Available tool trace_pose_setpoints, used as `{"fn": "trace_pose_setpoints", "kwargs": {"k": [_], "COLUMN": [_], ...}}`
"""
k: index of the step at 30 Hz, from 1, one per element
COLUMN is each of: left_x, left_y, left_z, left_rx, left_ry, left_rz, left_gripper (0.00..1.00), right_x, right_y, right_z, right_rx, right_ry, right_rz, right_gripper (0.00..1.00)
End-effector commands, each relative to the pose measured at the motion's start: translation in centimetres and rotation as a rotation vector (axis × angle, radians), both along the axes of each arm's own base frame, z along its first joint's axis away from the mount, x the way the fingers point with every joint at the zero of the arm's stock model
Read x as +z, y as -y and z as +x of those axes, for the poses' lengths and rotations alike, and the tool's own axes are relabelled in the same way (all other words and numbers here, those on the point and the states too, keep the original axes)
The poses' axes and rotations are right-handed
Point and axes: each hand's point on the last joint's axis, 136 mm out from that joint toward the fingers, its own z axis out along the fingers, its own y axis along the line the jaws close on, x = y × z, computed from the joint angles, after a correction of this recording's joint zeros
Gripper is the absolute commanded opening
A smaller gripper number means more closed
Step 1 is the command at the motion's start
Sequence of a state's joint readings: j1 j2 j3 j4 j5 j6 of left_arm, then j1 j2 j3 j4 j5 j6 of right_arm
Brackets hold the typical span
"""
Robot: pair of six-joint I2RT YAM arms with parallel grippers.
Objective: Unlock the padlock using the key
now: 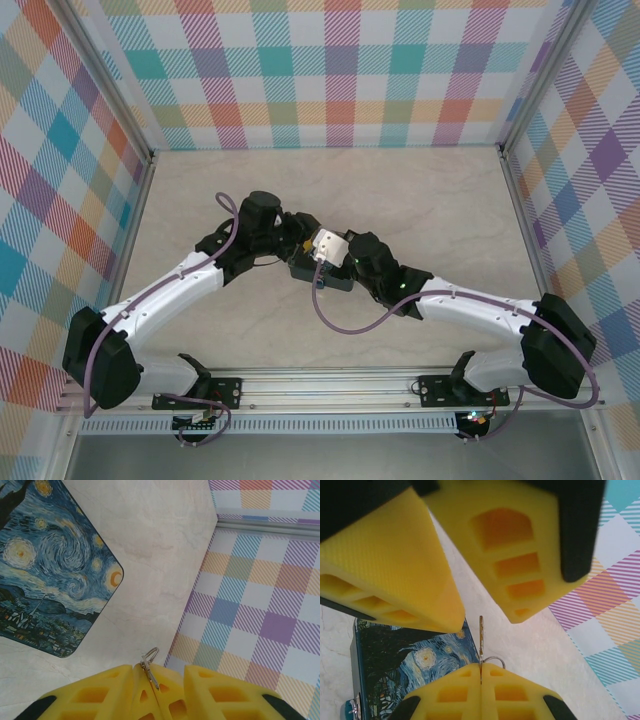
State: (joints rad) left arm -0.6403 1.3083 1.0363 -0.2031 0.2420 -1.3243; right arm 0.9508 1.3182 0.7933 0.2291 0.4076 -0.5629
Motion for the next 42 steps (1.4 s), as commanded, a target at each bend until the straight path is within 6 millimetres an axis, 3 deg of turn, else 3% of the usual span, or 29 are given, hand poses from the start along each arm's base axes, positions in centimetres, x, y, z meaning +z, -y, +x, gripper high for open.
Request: {"fn": "trace_pose_setpoints", "kwargs": {"k": [1,10,20,24,27,31,36,42], "left_x": [-0.2,-1.3,-1.4,-0.6,0.7,2.7,6.0,7.8], "left_y": [0.6,0.8,1.1,0.8,0.1,-0.4,1.2,2.0], "left_z": [0.0,0.3,0.4,0.6,0.8,0.3,-2.5,-5.4], "left_rx": [-0.006,-0.008,-0.017,-0.056,-0.115,-0.231,-0.465,-0.679], "left_ry": [0.004,-0.018,-0.012,0.081,0.241,0.48,0.81,1.013], "left_rz": [-0.008,0.009,0.008,0.061,0.163,0.285,0.271,0.295], "left_gripper": [0.29,0.22,0.0,0.0,0.0,0.0,0.0,0.0], "right_x": [2.3,2.6,2.3,1.8,1.7,2.8,6.0,8.9], "right_y": [-1.2,-1.2,-1.1,-0.9,0.1,1.7,3.4,3.5], "right_z": [0.1,-0.2,-0.1,-1.4,-3.2,-5.5,-7.1,-8.1], "right_rx": [0.023,0.028,0.024,0.072,0.14,0.233,0.385,0.579], "right_ry": [0.042,0.045,0.031,-0.076,-0.226,-0.412,-0.668,-0.828], "right_rz": [0.054,0.064,0.053,0.076,0.143,0.29,0.55,0.677], "right_gripper": [0.0,0.0,0.03,0.2,0.38,0.54,0.65,0.7]}}
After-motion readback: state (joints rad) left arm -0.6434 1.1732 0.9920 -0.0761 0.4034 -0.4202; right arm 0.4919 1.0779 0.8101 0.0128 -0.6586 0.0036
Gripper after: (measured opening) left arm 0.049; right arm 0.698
